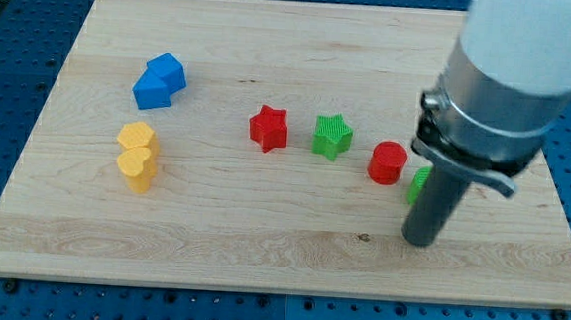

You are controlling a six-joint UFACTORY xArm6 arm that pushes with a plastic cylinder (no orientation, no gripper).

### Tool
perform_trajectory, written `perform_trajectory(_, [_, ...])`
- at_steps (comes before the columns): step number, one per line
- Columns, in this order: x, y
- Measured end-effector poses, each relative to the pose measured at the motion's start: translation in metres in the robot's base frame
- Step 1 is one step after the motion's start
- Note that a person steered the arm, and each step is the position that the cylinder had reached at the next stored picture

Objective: Move the green circle to the right side of the yellow heart

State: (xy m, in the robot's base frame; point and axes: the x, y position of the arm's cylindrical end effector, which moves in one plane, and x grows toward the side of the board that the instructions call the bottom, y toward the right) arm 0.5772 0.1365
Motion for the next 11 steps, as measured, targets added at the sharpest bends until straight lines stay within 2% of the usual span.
perform_trajectory(1, [0.023,0.017])
perform_trajectory(3, [-0.044,0.059])
perform_trajectory(4, [-0.057,0.062])
perform_trajectory(8, [-0.046,0.061])
perform_trajectory(11, [-0.057,0.022])
